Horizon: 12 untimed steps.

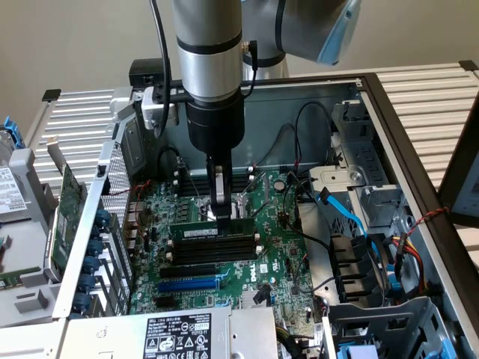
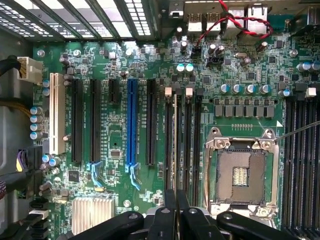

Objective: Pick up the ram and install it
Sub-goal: 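Insert the ram into the slot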

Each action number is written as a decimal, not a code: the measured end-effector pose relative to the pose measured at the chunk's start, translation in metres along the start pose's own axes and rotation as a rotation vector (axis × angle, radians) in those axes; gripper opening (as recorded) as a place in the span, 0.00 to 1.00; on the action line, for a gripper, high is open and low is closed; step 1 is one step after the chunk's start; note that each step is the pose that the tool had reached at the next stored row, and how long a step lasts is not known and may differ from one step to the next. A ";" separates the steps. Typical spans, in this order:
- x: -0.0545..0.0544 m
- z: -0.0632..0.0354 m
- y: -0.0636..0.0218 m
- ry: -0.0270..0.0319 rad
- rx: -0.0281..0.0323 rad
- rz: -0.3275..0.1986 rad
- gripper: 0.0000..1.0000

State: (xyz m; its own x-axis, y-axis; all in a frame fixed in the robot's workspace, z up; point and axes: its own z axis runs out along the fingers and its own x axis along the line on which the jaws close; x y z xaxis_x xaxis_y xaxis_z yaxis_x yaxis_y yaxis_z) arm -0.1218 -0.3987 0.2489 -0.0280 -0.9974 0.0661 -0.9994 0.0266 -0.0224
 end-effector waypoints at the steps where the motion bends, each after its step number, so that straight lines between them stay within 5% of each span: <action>1: 0.000 0.0010 0.0000 0.0001 0.0000 0.000 0.13; 12: 0.002 0.0048 0.0000 0.0000 0.0014 0.002 0.13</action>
State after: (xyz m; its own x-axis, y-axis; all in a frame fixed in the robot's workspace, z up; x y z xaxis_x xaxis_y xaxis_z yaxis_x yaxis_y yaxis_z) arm -0.1218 -0.4007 0.2443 -0.0304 -0.9974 0.0660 -0.9993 0.0289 -0.0240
